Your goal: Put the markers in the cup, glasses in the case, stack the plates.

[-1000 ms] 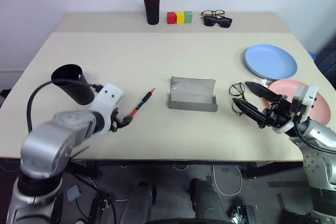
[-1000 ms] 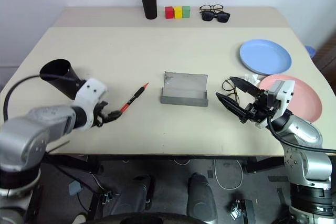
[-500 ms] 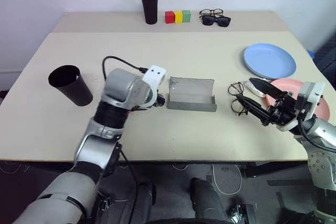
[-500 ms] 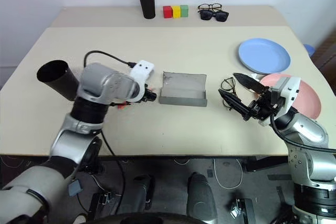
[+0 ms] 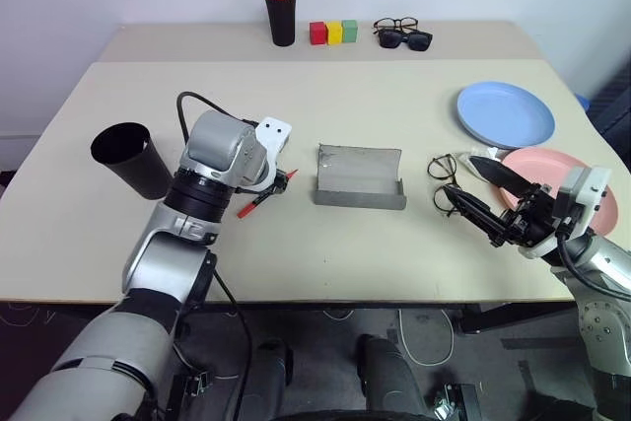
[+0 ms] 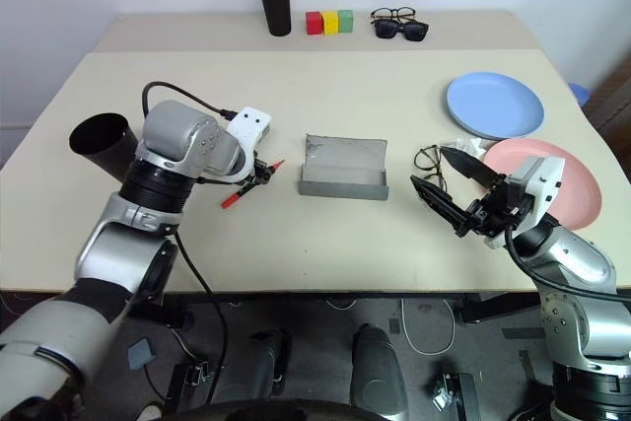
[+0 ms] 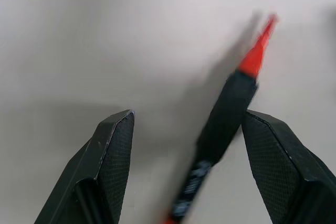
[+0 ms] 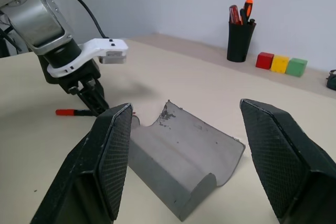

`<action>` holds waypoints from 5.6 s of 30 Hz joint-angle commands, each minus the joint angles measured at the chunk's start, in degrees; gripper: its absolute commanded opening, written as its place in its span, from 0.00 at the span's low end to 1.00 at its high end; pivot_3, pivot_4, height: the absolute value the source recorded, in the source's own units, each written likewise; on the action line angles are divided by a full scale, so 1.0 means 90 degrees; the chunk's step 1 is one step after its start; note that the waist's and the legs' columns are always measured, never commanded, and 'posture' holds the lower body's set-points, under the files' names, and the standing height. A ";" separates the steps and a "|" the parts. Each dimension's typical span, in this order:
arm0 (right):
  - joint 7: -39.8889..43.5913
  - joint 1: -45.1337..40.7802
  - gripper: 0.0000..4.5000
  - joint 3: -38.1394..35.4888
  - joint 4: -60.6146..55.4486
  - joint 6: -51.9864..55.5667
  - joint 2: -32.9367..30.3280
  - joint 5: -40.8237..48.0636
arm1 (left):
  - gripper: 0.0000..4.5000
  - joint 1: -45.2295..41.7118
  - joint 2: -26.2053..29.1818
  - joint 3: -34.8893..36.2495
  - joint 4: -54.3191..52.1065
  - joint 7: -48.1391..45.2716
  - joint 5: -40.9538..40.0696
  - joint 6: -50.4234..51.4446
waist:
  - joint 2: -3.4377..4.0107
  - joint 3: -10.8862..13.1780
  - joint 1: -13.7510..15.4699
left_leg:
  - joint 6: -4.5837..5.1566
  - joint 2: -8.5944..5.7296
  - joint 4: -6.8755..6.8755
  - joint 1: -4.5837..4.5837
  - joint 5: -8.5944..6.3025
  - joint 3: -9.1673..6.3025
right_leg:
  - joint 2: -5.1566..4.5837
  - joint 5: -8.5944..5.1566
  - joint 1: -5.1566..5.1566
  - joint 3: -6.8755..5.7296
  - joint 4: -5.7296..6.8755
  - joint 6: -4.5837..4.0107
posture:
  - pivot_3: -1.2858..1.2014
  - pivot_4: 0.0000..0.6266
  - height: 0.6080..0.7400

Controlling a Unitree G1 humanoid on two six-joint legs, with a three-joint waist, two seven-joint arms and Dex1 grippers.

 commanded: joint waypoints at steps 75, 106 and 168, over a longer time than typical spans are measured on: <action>0.3071 -0.2892 0.74 0.1566 0.2061 0.0441 -0.0456 -0.0163 | 0.01 0.4158 -0.0397 0.3456 -0.4089 0.2496 0.4069 -0.7718 | -0.0004 0.0000 0.0029 | 0.0000 -0.0001 0.0008 0.0000 0.0000 0.0001 | -0.0001 0.0021 0.0004 0.0001 0.0000 -0.0031 | 0.52 0.24 1.00; 0.2329 -0.2027 0.74 0.1012 0.1292 0.0532 -0.0414 -0.0047 | 0.73 0.3544 -0.1003 0.3565 -0.3880 0.1453 0.2883 -0.7670 | -0.0004 0.0000 0.0032 | 0.0000 -0.0001 0.0009 -0.0001 0.0000 0.0001 | -0.0001 0.0020 0.0005 0.0001 -0.0001 -0.0031 | 0.52 0.24 1.00; 0.1849 -0.1539 0.74 0.1051 0.1433 0.0035 -0.0046 -0.0278 | 0.73 0.4109 0.3198 0.3697 -0.0905 -0.1833 0.1316 -0.3435 | -0.0010 -0.0003 -0.0013 | -0.0001 0.0007 -0.0009 0.0004 0.0000 0.0001 | 0.0004 0.0019 -0.0009 0.0000 0.0007 -0.0033 | 0.52 0.24 1.00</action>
